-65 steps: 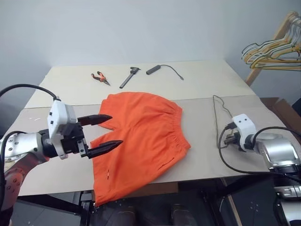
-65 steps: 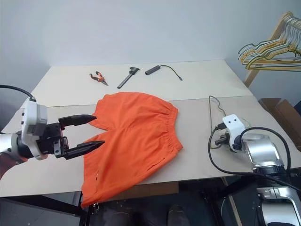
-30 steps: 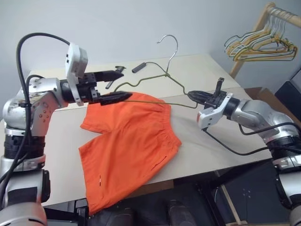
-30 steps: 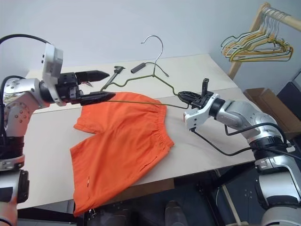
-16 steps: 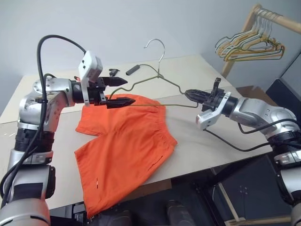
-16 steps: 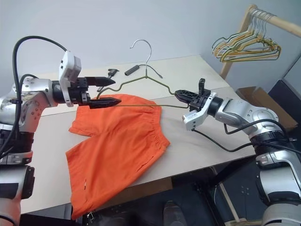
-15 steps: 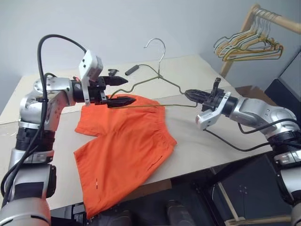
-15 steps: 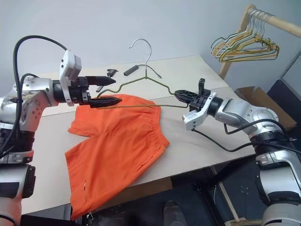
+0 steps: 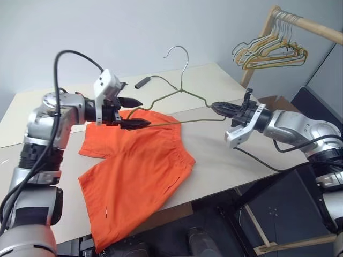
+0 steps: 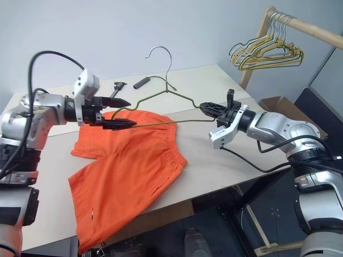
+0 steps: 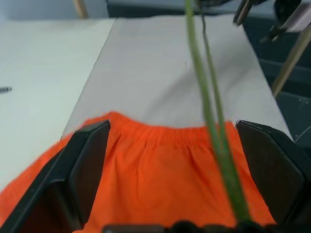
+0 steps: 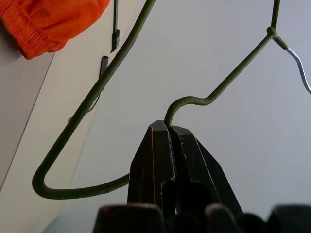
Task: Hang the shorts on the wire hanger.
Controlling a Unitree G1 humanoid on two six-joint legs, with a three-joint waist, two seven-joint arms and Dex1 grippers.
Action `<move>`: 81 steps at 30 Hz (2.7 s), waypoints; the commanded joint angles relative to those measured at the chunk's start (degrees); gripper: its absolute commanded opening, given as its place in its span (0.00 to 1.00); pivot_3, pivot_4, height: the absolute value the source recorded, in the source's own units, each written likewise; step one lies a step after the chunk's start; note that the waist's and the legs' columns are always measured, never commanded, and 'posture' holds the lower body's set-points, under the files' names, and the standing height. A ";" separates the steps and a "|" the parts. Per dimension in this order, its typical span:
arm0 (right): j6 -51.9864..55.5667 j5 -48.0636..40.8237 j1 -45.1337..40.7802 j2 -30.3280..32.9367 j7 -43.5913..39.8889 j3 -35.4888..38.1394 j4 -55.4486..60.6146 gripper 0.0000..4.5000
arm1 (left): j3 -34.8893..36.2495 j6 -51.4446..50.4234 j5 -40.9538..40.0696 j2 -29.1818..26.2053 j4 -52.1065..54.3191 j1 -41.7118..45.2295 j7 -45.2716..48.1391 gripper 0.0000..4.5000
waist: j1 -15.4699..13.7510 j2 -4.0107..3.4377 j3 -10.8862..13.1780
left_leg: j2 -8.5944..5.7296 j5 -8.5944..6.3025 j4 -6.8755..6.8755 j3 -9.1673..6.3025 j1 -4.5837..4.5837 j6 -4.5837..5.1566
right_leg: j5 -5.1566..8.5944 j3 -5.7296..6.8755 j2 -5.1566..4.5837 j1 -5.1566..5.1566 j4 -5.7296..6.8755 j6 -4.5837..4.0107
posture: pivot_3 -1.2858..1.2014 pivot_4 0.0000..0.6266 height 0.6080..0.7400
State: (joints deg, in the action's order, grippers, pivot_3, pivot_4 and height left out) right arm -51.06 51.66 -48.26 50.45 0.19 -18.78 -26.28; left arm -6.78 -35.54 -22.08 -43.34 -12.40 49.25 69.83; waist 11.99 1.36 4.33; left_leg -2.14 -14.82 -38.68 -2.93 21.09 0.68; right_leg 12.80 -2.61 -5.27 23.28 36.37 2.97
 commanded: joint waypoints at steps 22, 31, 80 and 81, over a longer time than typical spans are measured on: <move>-4.14 3.93 -4.44 2.15 5.44 -0.13 1.42 0.00 | -2.75 -1.52 4.05 -0.56 1.88 1.56 4.88 0.00 | 0.21 -0.01 -0.01 | -0.03 -0.02 -0.18 0.03 -0.03 0.04 | 0.03 -0.08 -0.04 0.01 0.31 0.05 | 0.45 0.00 1.00; -12.44 -17.95 -2.17 5.56 -9.29 -1.33 -0.34 0.54 | -0.89 -1.02 4.01 -1.39 2.61 -0.62 2.83 0.00 | 0.92 -0.01 -0.01 | -0.04 -0.05 -0.19 0.02 -0.03 0.08 | 0.04 -0.08 -0.09 -0.04 0.30 0.07 | 0.45 0.00 1.00; 89.08 -71.96 10.08 4.88 -80.41 10.13 31.30 0.00 | 8.10 20.40 0.95 -6.01 2.99 -11.38 10.02 0.64 | -5.03 -0.15 -0.36 | -0.06 -0.11 -0.59 -0.04 0.93 0.16 | 0.04 0.10 -0.20 0.94 0.68 0.07 | 0.47 0.03 1.00; 91.39 -72.85 12.38 5.74 -79.29 11.86 31.70 0.00 | 9.32 19.78 0.45 -6.54 2.63 -11.67 9.36 0.69 | -5.01 -0.16 -0.36 | -0.05 -0.11 -0.59 -0.03 0.92 0.16 | 0.04 0.10 -0.19 0.94 0.68 0.07 | 0.47 0.03 1.00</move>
State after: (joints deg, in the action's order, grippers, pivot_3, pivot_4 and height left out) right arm 36.59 -18.74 -37.58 54.37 -80.48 -11.32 3.34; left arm -1.77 -14.78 -20.46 -47.95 -9.17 37.34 81.33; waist 6.98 1.21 3.96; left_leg -2.18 -14.94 -39.28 -2.96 22.00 0.85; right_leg 12.83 -2.52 -5.46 24.22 37.05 3.04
